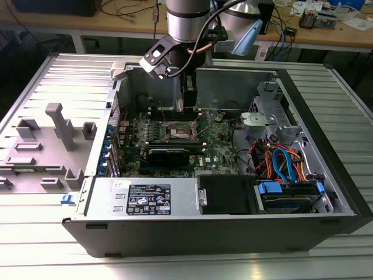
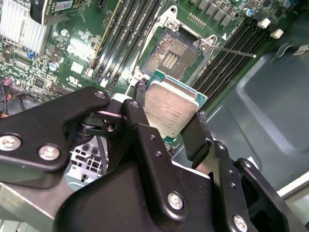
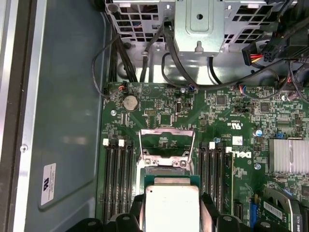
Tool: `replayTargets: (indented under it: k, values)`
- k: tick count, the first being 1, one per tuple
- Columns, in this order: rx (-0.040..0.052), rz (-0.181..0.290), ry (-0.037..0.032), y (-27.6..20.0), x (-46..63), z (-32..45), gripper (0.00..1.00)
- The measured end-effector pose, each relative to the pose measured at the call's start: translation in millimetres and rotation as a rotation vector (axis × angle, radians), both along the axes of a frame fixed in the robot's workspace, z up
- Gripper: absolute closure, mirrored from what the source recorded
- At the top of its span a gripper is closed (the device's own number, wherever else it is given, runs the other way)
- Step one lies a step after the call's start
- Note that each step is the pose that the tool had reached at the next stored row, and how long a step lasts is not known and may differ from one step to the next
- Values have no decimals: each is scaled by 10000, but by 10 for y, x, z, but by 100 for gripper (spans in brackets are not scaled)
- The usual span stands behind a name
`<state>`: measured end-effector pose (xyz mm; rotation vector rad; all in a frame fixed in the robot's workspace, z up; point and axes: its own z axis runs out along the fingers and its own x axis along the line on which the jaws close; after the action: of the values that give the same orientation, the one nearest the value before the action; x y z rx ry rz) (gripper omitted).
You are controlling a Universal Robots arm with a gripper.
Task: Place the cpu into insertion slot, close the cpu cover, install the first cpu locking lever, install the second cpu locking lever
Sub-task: 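Place the cpu into insertion slot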
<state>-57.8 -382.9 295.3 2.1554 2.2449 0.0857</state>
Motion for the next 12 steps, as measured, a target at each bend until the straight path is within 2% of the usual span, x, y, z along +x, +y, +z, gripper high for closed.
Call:
replayTargets:
  k: [12]
  values:
    - [1, 0, -18, 0, -1, -9, 45]
